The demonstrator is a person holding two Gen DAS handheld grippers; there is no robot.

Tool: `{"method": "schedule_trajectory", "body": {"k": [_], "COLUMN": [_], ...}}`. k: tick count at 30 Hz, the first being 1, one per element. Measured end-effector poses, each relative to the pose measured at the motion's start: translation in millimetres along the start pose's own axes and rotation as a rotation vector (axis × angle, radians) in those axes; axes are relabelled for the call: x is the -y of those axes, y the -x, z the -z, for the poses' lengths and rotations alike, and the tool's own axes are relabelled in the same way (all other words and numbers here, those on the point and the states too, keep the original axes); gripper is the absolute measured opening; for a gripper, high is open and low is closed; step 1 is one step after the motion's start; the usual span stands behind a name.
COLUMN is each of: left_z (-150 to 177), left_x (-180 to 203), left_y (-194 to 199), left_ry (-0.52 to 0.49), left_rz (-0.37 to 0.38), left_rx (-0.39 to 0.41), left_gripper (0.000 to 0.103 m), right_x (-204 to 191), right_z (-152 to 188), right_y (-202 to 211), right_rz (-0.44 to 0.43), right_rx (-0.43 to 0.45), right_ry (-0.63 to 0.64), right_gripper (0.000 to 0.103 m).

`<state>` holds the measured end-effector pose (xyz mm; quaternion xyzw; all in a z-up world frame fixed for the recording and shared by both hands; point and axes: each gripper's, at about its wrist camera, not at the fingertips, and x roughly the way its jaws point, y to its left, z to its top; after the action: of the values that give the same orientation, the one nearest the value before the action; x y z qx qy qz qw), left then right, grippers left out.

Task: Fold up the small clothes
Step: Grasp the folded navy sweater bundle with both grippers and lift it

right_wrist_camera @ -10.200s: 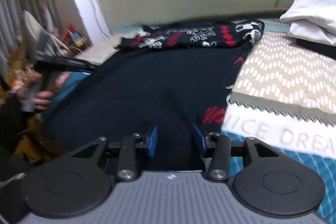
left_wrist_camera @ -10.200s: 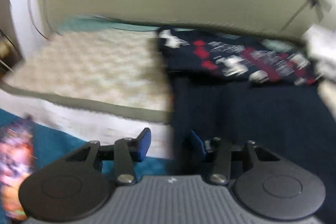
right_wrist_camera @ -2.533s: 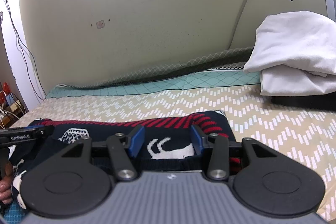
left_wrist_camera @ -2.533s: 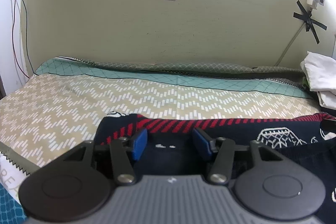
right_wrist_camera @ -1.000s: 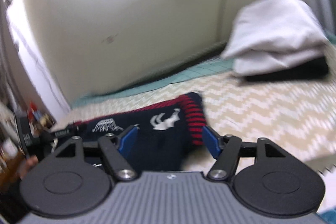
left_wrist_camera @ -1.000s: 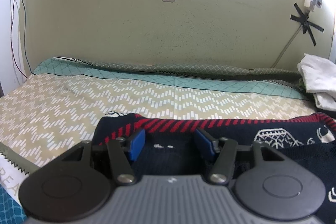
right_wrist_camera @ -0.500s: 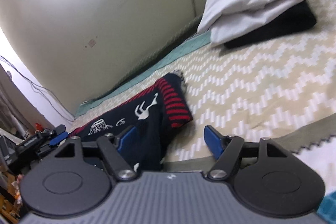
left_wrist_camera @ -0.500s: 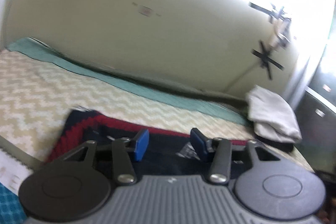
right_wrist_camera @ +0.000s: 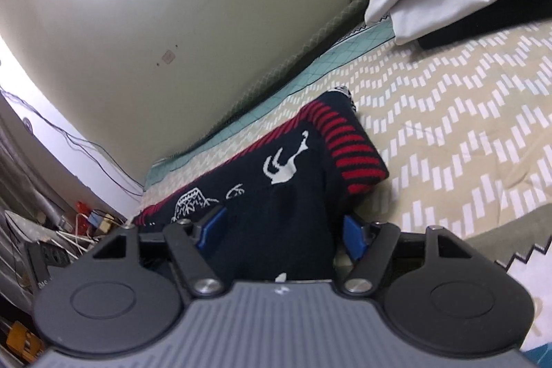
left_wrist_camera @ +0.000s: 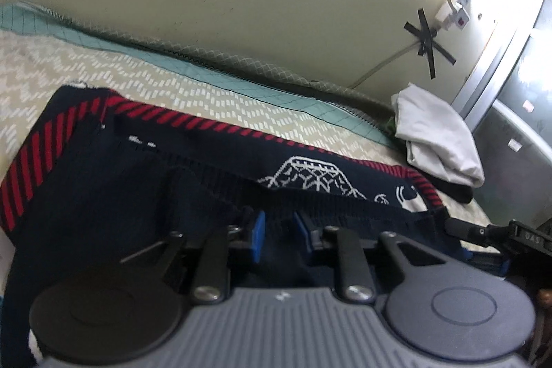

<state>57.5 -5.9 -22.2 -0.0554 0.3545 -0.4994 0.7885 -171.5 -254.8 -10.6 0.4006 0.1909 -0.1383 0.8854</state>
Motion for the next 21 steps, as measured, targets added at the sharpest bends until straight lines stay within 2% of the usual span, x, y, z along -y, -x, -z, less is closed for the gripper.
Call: {"method": "schedule_trajectory", "body": {"k": [3, 4, 6, 7, 8, 10, 12, 15, 21], "left_z": [-1, -1, -2, -2, -2, -3, -3, -4, -3], "left_x": [-2, 0, 2, 3, 2, -1, -7, -15, -16], "left_y": [-1, -1, -1, -2, -2, -2, -2, -2, 0], "left_ry": [0.011, 0.008, 0.000, 0.000, 0.003, 0.023, 0.056, 0.093, 0.101], "left_rz": [0.008, 0.006, 0.001, 0.000, 0.000, 0.008, 0.022, 0.041, 0.045], "left_rx": [0.001, 0.001, 0.001, 0.002, 0.001, 0.000, -0.003, -0.007, -0.001], "left_gripper": [0.020, 0.020, 0.019, 0.019, 0.019, 0.017, 0.014, 0.012, 0.012], "right_x": [1, -2, -11, -13, -14, -12, -16, -36, -107], "right_z": [-2, -1, -1, -1, -2, -4, -6, -12, -14], "right_y": [-4, -7, -18, -23, -28, -36, -32, -16, -7], "right_rz": [-0.001, -0.006, -0.018, -0.035, -0.036, -0.061, -0.089, -0.127, -0.147], "right_rx": [0.006, 0.004, -0.010, -0.019, -0.028, -0.072, -0.064, -0.034, -0.012], "right_ry": [-0.035, -0.025, 0.014, 0.021, 0.015, -0.054, -0.068, -0.016, 0.215], "right_gripper": [0.063, 0.070, 0.070, 0.064, 0.050, 0.037, 0.034, 0.031, 0.031]}}
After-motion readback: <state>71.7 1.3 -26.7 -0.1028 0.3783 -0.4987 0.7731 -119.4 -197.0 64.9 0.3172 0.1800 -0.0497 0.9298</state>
